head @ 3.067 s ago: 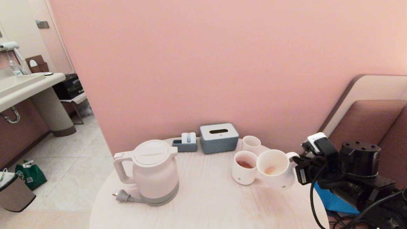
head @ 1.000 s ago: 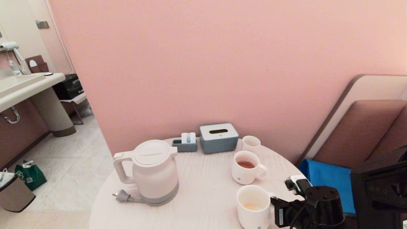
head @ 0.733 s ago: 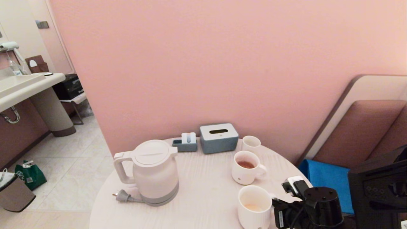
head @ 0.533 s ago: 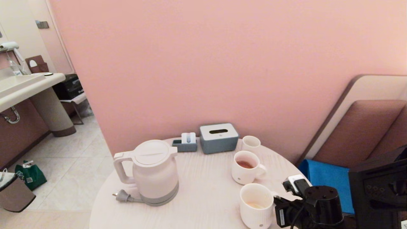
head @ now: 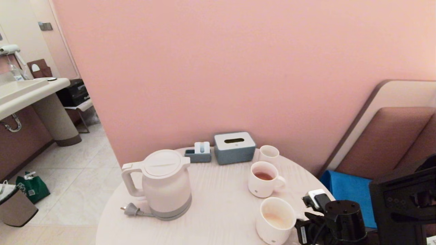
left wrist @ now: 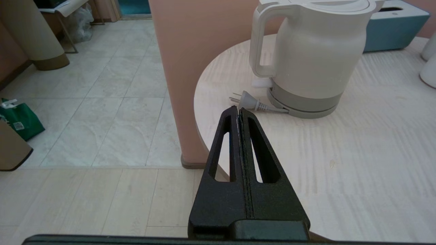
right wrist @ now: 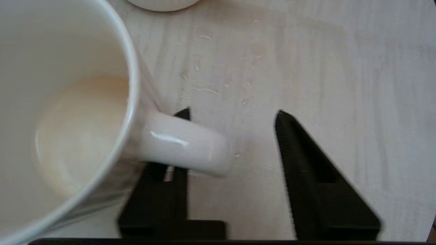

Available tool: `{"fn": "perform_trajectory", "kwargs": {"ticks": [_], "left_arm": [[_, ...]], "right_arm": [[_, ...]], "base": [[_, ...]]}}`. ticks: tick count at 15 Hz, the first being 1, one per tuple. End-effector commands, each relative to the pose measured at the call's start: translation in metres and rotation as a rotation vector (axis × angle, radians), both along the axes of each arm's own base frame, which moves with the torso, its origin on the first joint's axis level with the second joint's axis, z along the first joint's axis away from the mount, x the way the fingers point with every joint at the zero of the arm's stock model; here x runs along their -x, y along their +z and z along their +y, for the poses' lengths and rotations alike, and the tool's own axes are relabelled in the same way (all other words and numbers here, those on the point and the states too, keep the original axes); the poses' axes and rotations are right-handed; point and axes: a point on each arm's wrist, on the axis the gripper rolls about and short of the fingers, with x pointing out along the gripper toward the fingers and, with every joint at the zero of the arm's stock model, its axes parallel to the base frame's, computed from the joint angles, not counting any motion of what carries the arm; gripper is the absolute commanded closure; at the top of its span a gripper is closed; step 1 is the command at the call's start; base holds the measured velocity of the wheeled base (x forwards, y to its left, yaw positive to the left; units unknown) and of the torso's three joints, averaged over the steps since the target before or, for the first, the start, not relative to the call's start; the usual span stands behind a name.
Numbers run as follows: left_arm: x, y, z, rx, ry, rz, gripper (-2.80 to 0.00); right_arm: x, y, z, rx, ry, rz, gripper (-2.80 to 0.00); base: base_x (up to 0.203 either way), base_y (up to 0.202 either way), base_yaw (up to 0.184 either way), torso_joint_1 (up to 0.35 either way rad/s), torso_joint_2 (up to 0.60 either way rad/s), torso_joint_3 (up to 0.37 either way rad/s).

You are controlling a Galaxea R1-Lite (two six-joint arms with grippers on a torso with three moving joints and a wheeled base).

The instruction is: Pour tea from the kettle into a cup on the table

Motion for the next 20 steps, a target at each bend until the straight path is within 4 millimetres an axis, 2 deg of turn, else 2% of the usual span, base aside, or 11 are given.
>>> {"fn": "perform_trajectory", "kwargs": {"ticks": [1,5,12,17,20], "left_arm": [[0.0,0.0,0.0,0.001,0.001,0.002,0.0],[0.0,0.0,0.0,0.001,0.001,0.001,0.0],[0.0,0.0,0.0,0.001,0.001,0.001,0.0],[0.0,0.0,0.0,0.001,0.0,0.001,0.0],[0.0,0.0,0.0,0.001,0.001,0.001,0.0]], "right_arm": [[-0.002,0.003,0.001,-0.013,0.002,-0.038,-2.8],[0.013,0.01,-0.006,0.0,0.006,-0.017,-2.8],[0.016,0.029,-0.008,-0.019,-0.005,-0.086,-2.8],[0.033,0.047,-0.017,0.0,-0.006,-0.041,-2.8],[0.039,0.061,-0.02,-0.02,-0.013,-0.086,-2.8]], "base": [[0.0,0.0,0.0,0.0,0.0,0.0],[0.0,0.0,0.0,0.0,0.0,0.0],[0.0,0.0,0.0,0.0,0.0,0.0],[0.0,0.0,0.0,0.0,0.0,0.0],[0.0,0.0,0.0,0.0,0.0,0.0]]}}
